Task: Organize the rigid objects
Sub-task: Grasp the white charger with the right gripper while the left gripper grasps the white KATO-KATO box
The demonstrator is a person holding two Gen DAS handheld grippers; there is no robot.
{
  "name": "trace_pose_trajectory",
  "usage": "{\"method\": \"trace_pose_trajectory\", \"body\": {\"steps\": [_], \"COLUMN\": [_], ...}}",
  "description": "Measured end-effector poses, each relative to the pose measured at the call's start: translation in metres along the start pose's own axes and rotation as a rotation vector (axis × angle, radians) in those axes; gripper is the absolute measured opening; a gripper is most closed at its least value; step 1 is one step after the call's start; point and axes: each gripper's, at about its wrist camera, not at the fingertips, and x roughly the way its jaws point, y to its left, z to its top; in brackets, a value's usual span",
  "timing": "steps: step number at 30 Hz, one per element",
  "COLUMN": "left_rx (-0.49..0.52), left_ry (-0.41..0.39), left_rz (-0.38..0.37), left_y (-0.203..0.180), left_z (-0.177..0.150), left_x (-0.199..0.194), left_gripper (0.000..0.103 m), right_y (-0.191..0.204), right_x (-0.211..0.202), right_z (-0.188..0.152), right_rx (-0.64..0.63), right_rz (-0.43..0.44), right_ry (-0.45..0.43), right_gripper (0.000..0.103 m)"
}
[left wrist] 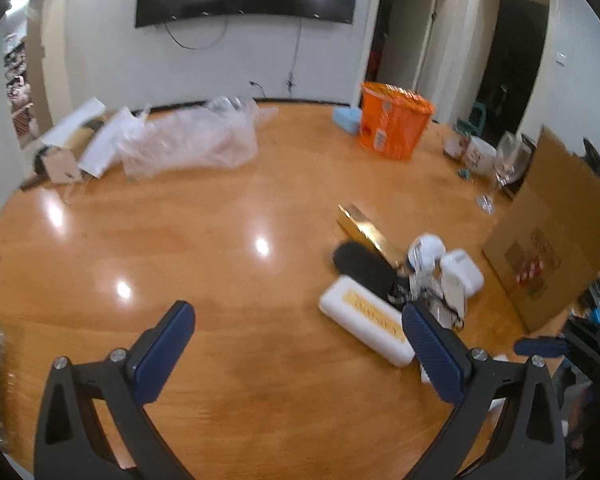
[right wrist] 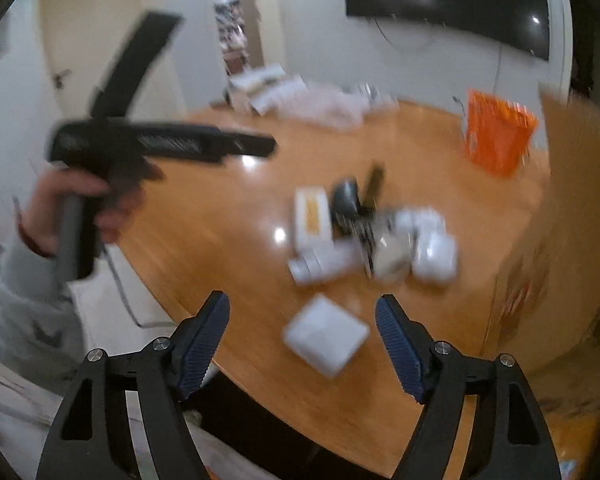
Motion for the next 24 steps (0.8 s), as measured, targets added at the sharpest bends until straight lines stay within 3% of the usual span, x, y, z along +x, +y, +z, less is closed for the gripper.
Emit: {"method": "trace_pose_trajectory", "body": {"steps": [5, 6, 7, 8, 13, 18, 21, 24], "left_rx": [0.055, 0.065, 0.077, 0.088, 0.143, 0.177, 0.227, 0.289], "left_ry": [0.044, 0.049, 0.053, 0.056, 0.042, 0.035, 0.044, 0.084], "left_rz": [-0.030, -0.043, -0.060, -0.068, -0.055, -0.062, -0.134, -0.153], "left_y": [-0.012, -0.014, -0.016, -0.018, -0.017, -0.006, -0.007, -0.013], "left_z": [-0.011, -0.011, -0.011, -0.011, -0.003, 0.003, 0.004, 0.005], "left_x": [0.024, 0.026, 0.029, 0.031, 0.032, 0.026, 0.029, 0.040], "left_gripper": [0.102, 0.102, 0.102, 0.102, 0.102, 0.102, 0.102, 0.102], "right_y": [-0.002, -0.001, 0.000, 0.000, -0.001, 0.004, 0.000, -0.018], "right_x": [0.031, 0.033, 0.035, 0.036, 0.026, -0.022, -0.068, -0.113], "right_z": [-0.008, -0.008, -0.008, -0.007, -0.001, 0.030, 0.057, 0.079], "right_rx": [-0.026, -0.032, -0.046, -0.056, -0.059, -0.079, -0.068, -0.064], "right_rz": [-0.037, -0.043, -0.065, -0.079, -0.067, -0.010, 0.072, -0.009], "right_ry": [0.072, 0.073, 0.070, 0.072, 0.046, -0.068, -0.186, -0.280], "right_gripper": [0.075, 0.071, 0.058, 0.055, 0.055, 0.055, 0.055, 0.055]}}
